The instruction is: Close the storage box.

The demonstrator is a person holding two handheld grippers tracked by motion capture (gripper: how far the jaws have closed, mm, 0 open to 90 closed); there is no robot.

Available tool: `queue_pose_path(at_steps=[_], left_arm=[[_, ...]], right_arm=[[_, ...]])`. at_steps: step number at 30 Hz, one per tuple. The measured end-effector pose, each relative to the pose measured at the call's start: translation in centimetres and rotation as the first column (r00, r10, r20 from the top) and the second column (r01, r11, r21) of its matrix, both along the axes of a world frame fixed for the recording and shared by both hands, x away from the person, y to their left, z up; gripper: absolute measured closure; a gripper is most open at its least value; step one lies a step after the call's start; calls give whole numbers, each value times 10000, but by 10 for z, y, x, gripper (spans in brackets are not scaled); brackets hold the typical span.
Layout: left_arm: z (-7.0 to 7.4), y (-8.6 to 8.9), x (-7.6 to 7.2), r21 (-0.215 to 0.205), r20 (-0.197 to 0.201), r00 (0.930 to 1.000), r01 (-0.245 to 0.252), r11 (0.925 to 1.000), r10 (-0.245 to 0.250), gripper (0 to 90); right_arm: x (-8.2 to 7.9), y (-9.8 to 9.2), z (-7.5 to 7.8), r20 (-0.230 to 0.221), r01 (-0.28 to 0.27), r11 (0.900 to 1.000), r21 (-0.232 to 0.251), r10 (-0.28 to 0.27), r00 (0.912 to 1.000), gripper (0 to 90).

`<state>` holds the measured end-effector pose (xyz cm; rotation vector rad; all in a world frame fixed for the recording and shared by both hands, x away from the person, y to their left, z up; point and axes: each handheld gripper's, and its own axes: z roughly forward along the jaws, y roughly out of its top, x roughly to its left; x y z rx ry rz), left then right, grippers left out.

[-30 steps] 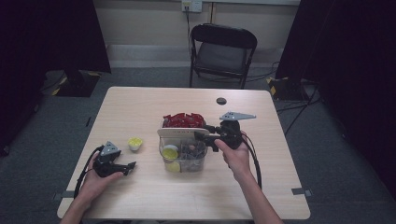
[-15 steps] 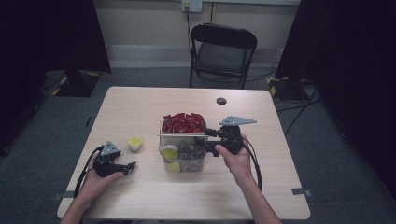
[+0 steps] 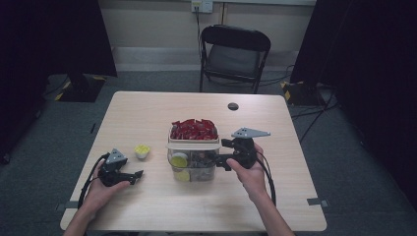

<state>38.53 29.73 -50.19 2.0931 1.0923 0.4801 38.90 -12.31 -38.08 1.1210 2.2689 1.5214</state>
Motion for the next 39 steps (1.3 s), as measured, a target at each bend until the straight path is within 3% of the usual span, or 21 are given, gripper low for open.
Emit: queue_pose_path(at_steps=[22, 39], left_arm=[[0, 0, 0, -8, 4, 10000, 6, 10000, -6, 149], [0, 0, 0, 3, -9, 10000, 26, 10000, -26, 149]], right_arm=[[-14, 5, -30, -397, -60, 9995, -312, 47, 9992, 168], [-19, 8, -43, -378, -116, 9980, -619, 93, 9992, 172]])
